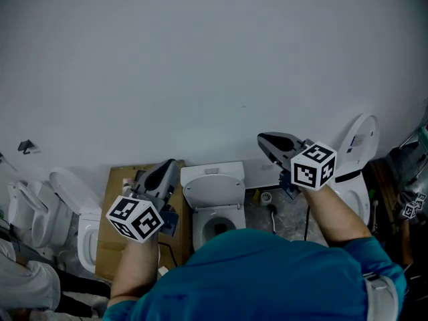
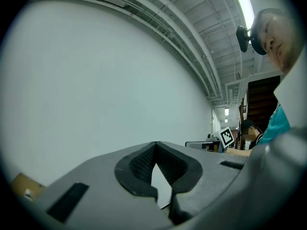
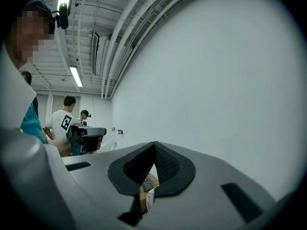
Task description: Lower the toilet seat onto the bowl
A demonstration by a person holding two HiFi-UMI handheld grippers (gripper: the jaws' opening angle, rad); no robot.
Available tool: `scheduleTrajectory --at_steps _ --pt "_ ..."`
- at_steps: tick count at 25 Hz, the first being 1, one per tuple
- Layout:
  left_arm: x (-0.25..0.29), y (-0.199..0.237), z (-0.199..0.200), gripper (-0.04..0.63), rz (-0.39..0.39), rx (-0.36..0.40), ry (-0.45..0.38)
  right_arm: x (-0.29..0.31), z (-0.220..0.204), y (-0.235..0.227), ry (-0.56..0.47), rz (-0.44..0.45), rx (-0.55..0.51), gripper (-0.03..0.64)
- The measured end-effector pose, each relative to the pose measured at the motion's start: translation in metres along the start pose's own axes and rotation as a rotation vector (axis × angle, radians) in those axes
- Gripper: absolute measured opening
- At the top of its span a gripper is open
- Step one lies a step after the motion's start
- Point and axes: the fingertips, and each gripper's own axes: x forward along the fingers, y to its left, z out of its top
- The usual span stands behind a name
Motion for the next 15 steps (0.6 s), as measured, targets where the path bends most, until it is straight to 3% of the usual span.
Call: scheduleTrajectory --at_steps 15 --pt "-0.0075 -0.0042 -0.0051 0.003 -0.024 -0.011 0.002 0.0021 -0.0056 0.0107 0.015 0.006 -0.007 -0.009"
